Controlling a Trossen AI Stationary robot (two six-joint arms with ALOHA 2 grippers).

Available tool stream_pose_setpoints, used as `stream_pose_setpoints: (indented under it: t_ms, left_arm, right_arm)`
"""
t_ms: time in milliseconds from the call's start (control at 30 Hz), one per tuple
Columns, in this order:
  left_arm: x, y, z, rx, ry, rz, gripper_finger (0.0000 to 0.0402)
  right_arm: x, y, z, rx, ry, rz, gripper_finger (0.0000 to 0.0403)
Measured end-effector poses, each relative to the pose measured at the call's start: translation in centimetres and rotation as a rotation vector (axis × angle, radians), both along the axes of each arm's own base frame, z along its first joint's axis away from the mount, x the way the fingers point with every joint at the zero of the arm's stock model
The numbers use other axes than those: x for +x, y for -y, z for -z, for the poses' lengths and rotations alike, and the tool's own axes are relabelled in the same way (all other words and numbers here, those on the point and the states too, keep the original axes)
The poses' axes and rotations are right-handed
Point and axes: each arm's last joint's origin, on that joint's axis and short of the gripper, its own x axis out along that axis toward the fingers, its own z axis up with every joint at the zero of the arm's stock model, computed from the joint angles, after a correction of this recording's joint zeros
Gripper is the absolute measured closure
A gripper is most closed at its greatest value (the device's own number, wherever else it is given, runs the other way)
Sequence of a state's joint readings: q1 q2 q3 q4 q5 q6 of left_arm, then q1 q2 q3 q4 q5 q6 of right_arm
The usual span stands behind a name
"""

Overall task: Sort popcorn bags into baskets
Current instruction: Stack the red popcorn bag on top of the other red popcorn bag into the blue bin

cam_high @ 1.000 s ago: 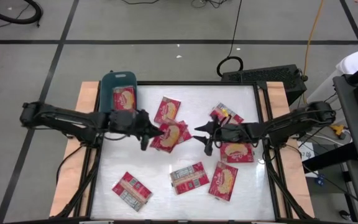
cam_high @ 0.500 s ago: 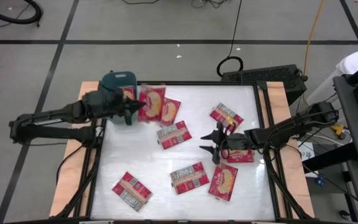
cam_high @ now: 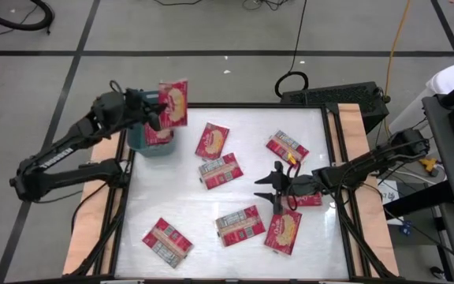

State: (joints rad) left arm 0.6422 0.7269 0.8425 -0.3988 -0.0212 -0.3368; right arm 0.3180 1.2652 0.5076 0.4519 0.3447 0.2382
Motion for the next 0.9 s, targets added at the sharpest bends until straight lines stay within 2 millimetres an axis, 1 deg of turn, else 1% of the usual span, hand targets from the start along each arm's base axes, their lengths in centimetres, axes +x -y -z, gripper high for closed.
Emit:
stream_pose_setpoints:
  t_ms: [267, 567, 767, 900]
  left_arm:
    - [-1.4, -2.4, 1.3, -0.072, -0.108, -0.142, 0.0385]
    - [-1.6, -6.0, 3.6, -0.185, -0.228, -0.272, 0.0385]
    - [-1.4, -7.0, 5.7, -0.326, -0.343, -0.277, 0.0385]
    - [-1.2, -7.3, 6.6, -0.374, -0.409, -0.291, 0.0382]
  right_arm:
    - [-0.1, -0.3, -0.1, 0.004, 0.009, 0.012, 0.0218]
    - [-0.2, -0.7, -0.1, 0.016, 0.017, 0.024, 0.0218]
    - [-0.4, -1.2, -0.1, 0.016, 0.017, 0.004, 0.0218]
    - [-0.4, -1.2, -0.1, 0.019, 0.018, 0.006, 0.0218]
